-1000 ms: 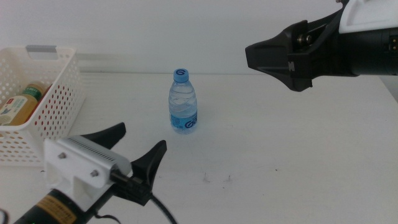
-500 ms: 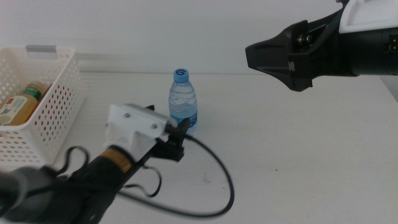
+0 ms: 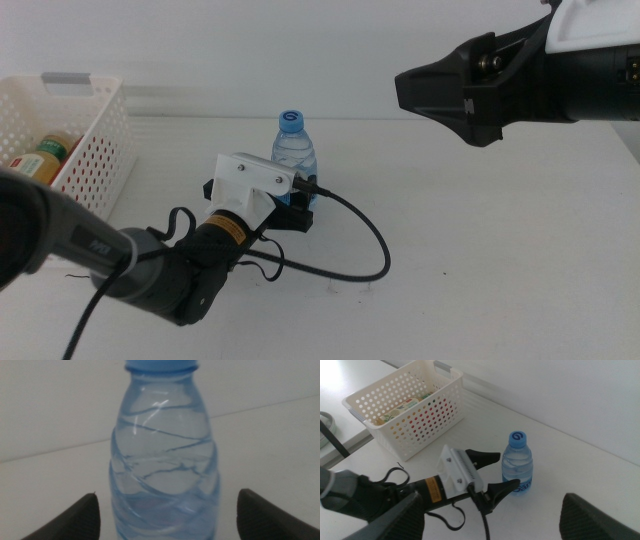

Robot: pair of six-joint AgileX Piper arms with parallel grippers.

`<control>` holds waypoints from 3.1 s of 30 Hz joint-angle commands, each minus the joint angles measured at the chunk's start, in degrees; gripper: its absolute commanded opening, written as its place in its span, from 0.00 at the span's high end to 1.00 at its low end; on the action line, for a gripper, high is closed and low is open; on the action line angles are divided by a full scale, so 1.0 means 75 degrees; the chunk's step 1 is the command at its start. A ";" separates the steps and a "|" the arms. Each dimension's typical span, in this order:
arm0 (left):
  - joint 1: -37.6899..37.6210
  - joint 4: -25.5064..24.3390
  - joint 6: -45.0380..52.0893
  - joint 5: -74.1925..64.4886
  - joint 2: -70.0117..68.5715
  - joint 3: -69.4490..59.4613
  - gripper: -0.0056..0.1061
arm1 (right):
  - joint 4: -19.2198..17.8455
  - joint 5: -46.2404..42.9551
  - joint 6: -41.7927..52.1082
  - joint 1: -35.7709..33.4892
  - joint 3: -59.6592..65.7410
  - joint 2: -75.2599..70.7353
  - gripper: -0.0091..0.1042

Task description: Use arms to grab the bottles and put them into the dustbin to the left of the table.

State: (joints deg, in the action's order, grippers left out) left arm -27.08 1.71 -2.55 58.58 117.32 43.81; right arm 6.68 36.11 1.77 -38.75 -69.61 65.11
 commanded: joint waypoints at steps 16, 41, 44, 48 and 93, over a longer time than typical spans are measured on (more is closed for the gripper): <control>0.0090 0.0016 -0.0120 -0.0084 0.1237 0.1624 0.11 | -0.0022 -0.0002 0.0023 -0.0026 -0.0034 -0.0036 0.10; 0.0082 -0.0135 0.0073 -0.2775 -0.2256 -0.0188 0.97 | -0.0022 -0.0002 0.0023 -0.0026 -0.0034 -0.0036 0.10; 0.0098 -0.0148 -0.0326 -0.5259 -0.3654 -0.0181 0.97 | -0.0022 -0.0002 0.0023 -0.0026 -0.0034 -0.0036 0.10; 0.0345 -0.0106 -0.0476 -0.8843 -0.4947 0.0469 0.97 | -0.0022 -0.0002 0.0023 -0.0026 -0.0034 -0.0036 0.10; 0.5656 0.0854 0.2947 -1.6686 -0.1255 0.7209 0.11 | -0.0022 -0.0002 0.0023 -0.0026 -0.0034 -0.0036 0.10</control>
State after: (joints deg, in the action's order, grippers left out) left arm 15.33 6.95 20.20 -64.93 110.06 97.48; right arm 6.68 36.11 1.77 -38.75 -69.61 65.11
